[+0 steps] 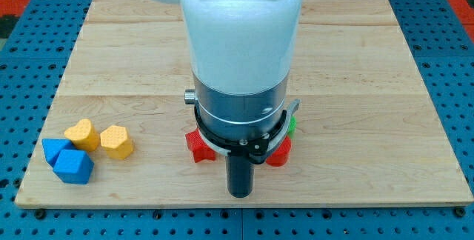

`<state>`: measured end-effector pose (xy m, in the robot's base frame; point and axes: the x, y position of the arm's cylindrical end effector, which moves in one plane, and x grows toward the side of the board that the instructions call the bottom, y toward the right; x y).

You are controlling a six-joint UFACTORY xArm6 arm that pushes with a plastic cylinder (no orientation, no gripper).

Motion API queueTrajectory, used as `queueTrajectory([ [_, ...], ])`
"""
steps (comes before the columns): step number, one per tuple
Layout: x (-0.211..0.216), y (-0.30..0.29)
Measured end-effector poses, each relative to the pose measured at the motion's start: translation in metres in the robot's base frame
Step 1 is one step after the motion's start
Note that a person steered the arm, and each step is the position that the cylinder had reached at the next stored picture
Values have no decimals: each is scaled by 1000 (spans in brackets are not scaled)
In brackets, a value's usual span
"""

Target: Move the red star right a bit

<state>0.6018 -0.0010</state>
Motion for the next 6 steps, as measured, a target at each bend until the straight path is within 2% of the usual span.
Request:
queueTrajectory([
  [3,7,8],
  [4,-4,15],
  [6,-78,42],
])
